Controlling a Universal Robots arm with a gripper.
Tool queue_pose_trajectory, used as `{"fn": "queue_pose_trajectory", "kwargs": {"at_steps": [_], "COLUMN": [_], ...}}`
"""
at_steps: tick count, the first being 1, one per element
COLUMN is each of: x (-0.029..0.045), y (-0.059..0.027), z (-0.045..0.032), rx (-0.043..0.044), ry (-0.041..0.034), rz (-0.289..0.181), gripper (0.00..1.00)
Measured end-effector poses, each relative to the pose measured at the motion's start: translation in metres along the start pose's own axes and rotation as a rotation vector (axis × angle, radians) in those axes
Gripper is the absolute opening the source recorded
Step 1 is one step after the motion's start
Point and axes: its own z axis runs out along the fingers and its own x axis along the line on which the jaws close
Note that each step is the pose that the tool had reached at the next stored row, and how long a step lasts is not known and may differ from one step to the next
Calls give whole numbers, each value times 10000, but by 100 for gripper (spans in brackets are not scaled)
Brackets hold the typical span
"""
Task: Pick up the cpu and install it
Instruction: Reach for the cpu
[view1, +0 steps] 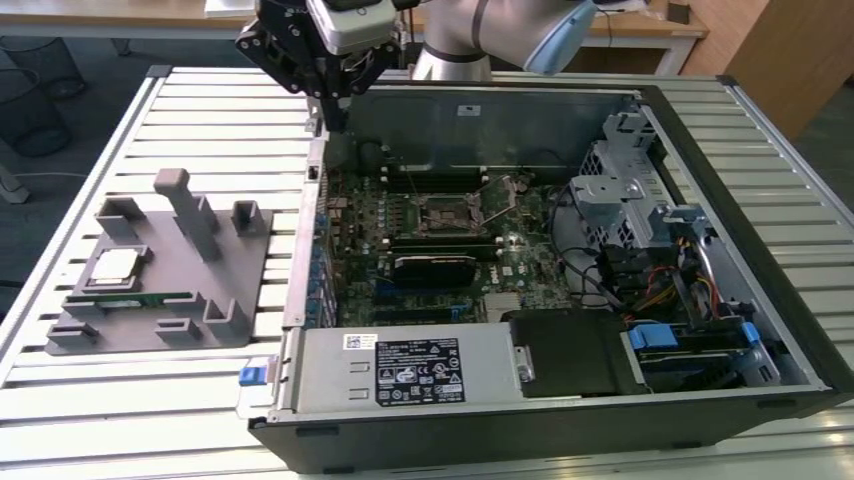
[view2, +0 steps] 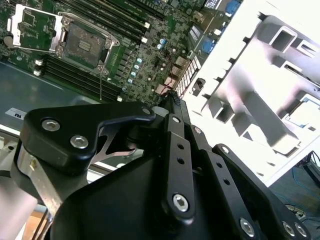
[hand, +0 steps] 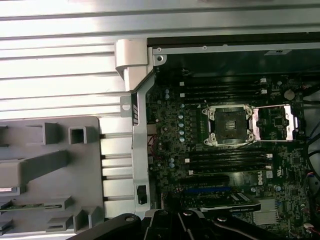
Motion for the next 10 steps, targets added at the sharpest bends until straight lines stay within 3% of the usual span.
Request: {"fn": "queue_pose_trajectory", "kwargs": {"at_steps": [10], "x": [35], "y": [-3], "z": [1], "rx": [-1], "ry": [0], "rz": [0], "gripper": [11]}}
